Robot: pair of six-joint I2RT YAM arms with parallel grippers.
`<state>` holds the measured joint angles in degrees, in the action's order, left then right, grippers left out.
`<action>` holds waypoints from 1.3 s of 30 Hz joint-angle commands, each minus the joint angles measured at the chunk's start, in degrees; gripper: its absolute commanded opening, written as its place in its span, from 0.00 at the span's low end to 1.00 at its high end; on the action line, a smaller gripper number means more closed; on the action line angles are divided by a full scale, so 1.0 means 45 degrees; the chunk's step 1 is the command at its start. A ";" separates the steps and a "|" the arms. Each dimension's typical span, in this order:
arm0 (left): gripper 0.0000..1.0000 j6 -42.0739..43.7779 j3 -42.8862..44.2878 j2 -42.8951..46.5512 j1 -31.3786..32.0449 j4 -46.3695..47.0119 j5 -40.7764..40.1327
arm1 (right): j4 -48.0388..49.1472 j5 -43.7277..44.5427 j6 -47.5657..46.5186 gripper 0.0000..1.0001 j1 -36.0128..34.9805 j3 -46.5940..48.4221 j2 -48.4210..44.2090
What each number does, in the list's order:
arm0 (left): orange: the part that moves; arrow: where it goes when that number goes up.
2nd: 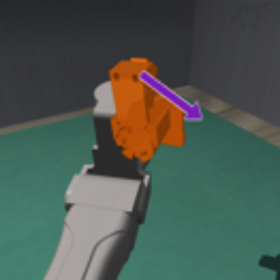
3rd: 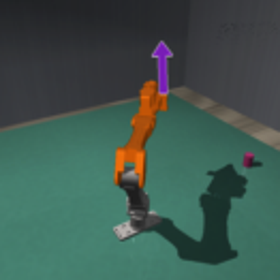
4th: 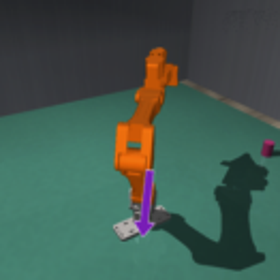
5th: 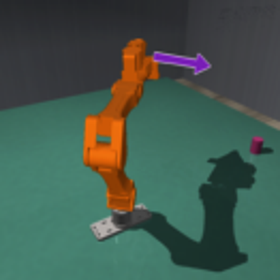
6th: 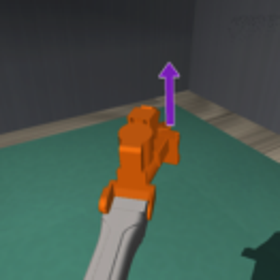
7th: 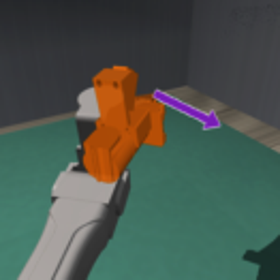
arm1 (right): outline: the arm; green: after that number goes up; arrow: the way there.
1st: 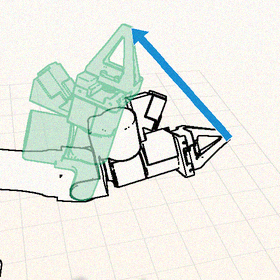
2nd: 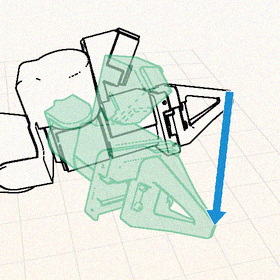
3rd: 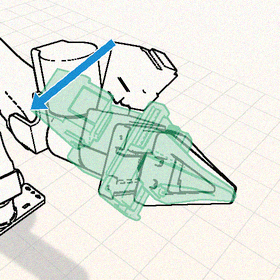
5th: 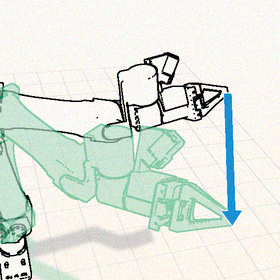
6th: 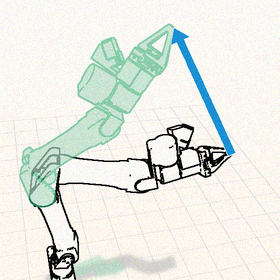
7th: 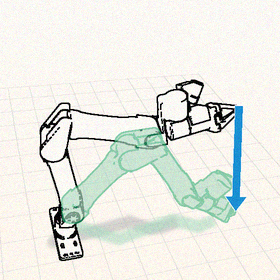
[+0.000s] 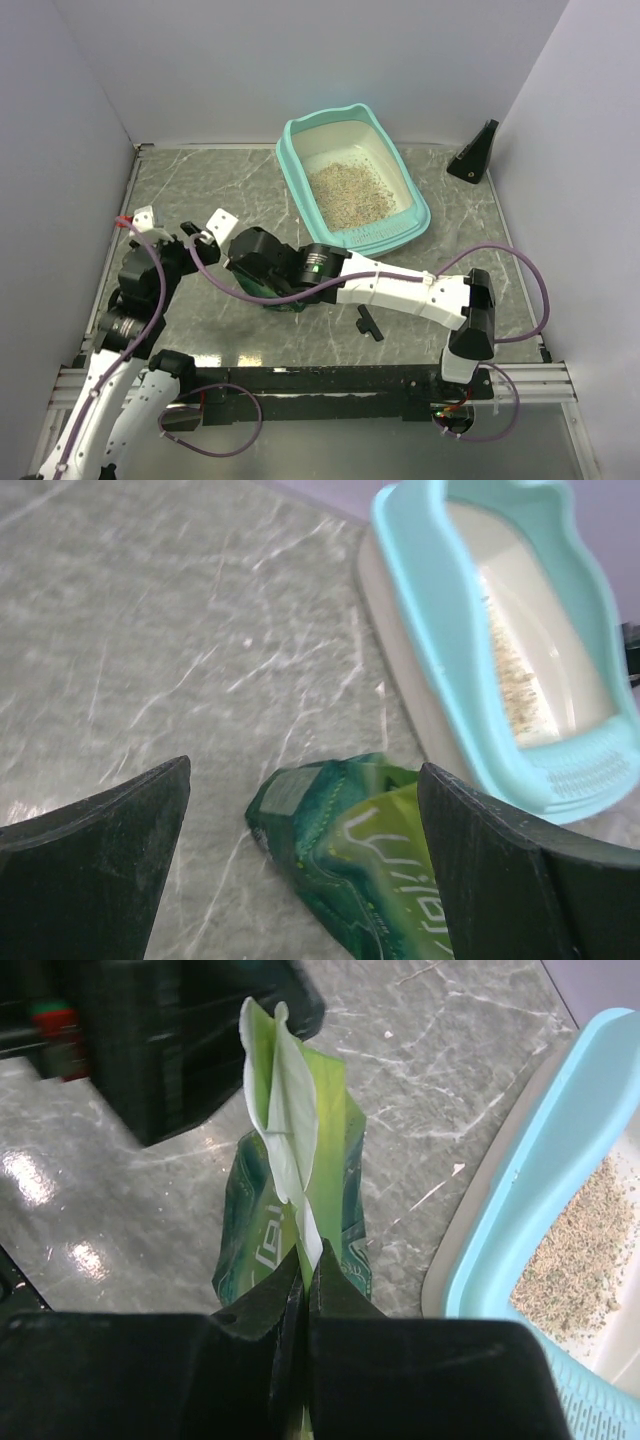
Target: Fill the litter box with clean litter
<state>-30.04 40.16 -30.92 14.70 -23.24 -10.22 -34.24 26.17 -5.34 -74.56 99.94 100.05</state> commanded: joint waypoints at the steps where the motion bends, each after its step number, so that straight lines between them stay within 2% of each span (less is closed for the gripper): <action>1: 0.99 0.1089 -0.0311 0.1127 -0.0063 0.1434 0.1195 | -0.0243 0.0277 0.0075 0.00 0.0065 -0.0373 -0.1002; 10: 0.99 0.0954 -0.0487 0.1987 -0.0063 0.1631 0.0865 | -0.0419 -0.1185 0.0386 0.01 0.0066 -0.0724 -0.1919; 11: 0.99 0.0934 -0.0487 0.1988 -0.0063 0.1592 0.0826 | -0.0322 -0.1265 0.0503 0.07 0.0066 -0.0879 -0.2037; 12: 0.99 0.0953 -0.0487 0.1988 -0.0044 0.1572 0.0825 | -0.0244 -0.1285 0.0523 0.24 0.0066 -0.0978 -0.2173; 15: 0.99 0.0914 -0.0468 0.1929 -0.0063 0.1533 0.0825 | -0.0223 -0.0759 0.0640 0.52 0.0085 -0.1115 -0.2701; 18: 0.99 0.0875 -0.0429 0.1812 -0.0063 0.1455 0.0903 | -0.0457 0.0021 0.0738 0.64 0.0066 -0.1271 -0.3267; 22: 0.99 0.0836 -0.0448 0.1812 -0.0063 0.1474 0.1001 | -0.0672 0.0453 0.0952 0.66 0.0339 -0.1973 -0.4436; 23: 0.99 0.0817 -0.0448 0.1850 -0.0044 0.1493 0.1059 | -0.0692 0.0434 0.1050 0.66 0.0456 -0.2381 -0.4634; 26: 0.99 0.0817 -0.0448 0.1890 -0.0063 0.1474 0.1060 | -0.0750 -0.0072 0.1148 0.51 0.0944 -0.3201 -0.5337; 27: 0.99 0.0797 -0.0448 0.1929 -0.0063 0.1493 0.1060 | -0.0673 -0.0616 0.1148 0.37 0.1080 -0.3418 -0.5474; 29: 0.99 0.0797 -0.0468 0.1929 -0.0063 0.1513 0.1079 | -0.0672 -0.1049 0.1713 0.15 0.1394 -0.3905 -0.5748; 30: 0.99 0.0817 -0.0468 0.1929 -0.0063 0.1513 0.1118 | -0.0653 -0.1321 0.1773 0.00 0.1530 -0.4024 -0.5788; 33: 0.99 0.0797 -0.0468 0.1851 -0.0063 0.1513 0.1215 | -0.0575 -0.1851 0.1891 0.00 0.1823 -0.4493 -0.5866; 34: 0.99 0.0797 -0.0449 0.1851 -0.0063 0.1494 0.1274 | -0.0440 -0.2045 0.1891 0.11 0.1882 -0.4610 -0.5847; 35: 0.99 0.0797 -0.0468 0.1831 -0.0063 0.1494 0.1313 | -0.0303 -0.2163 0.1871 0.42 0.2018 -0.4882 -0.5847; 38: 0.99 0.0797 -0.0448 0.1812 -0.0044 0.1513 0.1353 | 0.0068 -0.2825 0.1851 0.58 0.2466 -0.5313 -0.5866; 39: 0.99 0.0797 -0.0448 0.1812 -0.0063 0.1513 0.1353 | 0.0147 -0.3021 0.1832 0.59 0.2623 -0.5373 -0.5866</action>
<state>-26.41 38.13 -22.70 14.70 -18.33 -5.37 -36.75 17.15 2.17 -65.25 77.06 74.96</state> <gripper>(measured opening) 0.994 0.554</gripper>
